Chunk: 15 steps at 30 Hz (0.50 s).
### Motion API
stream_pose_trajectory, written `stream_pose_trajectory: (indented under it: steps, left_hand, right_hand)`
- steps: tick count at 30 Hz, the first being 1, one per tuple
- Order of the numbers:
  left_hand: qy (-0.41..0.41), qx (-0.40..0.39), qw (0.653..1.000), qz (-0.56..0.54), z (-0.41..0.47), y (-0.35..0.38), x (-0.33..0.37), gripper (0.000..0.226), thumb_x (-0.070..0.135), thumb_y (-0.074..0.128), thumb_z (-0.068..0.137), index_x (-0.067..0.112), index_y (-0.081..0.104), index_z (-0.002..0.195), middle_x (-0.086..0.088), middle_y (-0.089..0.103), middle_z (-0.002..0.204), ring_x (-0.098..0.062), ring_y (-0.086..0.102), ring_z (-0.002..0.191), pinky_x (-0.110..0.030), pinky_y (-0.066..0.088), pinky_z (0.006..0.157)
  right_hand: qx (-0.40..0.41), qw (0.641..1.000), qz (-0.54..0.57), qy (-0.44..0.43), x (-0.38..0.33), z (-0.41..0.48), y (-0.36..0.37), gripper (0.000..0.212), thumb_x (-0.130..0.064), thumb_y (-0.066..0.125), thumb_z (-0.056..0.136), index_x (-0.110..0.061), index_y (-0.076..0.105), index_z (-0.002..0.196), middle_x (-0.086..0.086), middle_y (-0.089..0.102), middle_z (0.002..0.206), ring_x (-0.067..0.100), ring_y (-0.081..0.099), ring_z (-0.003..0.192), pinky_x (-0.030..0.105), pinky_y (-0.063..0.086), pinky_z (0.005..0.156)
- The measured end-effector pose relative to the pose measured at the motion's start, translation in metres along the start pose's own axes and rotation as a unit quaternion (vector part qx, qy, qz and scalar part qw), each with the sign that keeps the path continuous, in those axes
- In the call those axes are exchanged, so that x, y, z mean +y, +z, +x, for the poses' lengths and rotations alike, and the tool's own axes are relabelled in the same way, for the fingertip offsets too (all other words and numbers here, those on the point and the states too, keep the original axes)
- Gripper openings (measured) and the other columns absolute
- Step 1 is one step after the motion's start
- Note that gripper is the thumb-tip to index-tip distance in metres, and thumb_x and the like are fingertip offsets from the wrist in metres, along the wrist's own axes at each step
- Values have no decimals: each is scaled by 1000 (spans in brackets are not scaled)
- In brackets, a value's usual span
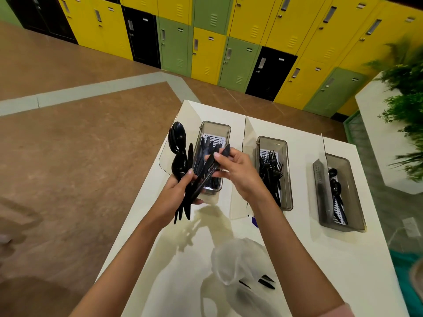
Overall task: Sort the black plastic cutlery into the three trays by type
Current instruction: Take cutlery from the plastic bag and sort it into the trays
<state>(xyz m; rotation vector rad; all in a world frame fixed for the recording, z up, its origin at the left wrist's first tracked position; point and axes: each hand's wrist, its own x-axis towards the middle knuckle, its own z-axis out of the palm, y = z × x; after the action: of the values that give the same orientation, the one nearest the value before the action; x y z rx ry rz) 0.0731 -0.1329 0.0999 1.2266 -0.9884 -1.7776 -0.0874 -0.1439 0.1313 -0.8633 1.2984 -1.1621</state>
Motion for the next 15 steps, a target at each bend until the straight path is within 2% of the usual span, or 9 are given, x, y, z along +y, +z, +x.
stream_pose_trajectory:
  steps: [4, 9, 11, 13, 15]
  left_hand:
    - [18, 17, 998, 62, 17, -21, -4, 31, 26, 42, 100, -1, 55, 104, -15, 61, 97, -10, 67, 75, -25, 56, 55]
    - [18, -4, 998, 55, 24, -33, -4, 32, 26, 40, 101, -2, 55, 105, -8, 62, 91, -5, 65, 69, -24, 56, 56]
    - [13, -8, 998, 54, 27, -37, -4, 28, 27, 42, 100, 7, 61, 95, -7, 62, 87, -8, 62, 66, -26, 54, 56]
    - [5, -25, 999, 38, 29, -40, -4, 32, 30, 45, 99, 21, 65, 76, -9, 58, 81, -14, 53, 61, -27, 44, 55]
    - [-4, -46, 999, 10, 31, -41, -4, 38, 31, 46, 98, 26, 63, 64, -10, 50, 78, -14, 42, 57, -23, 35, 51]
  right_hand:
    - [55, 998, -29, -3, -20, 34, -5, 16, -5, 55, 94, 1, 58, 109, 17, 70, 104, 19, 70, 87, 24, 59, 64]
    - [144, 985, -94, -23, -28, 83, -7, 12, 1, 60, 90, -4, 59, 101, 12, 67, 94, 21, 67, 81, 24, 58, 59]
    - [160, 978, -132, -18, -19, 100, -6, 15, 1, 62, 88, -7, 57, 100, 13, 65, 98, 25, 67, 90, 27, 58, 61]
    - [177, 963, -203, -8, -2, 116, -3, 17, -2, 66, 86, -10, 59, 99, 12, 66, 100, 28, 67, 95, 38, 60, 72]
    - [184, 945, -270, 10, 16, 128, -1, 17, -7, 70, 84, -9, 64, 100, 11, 69, 100, 28, 68, 95, 46, 58, 81]
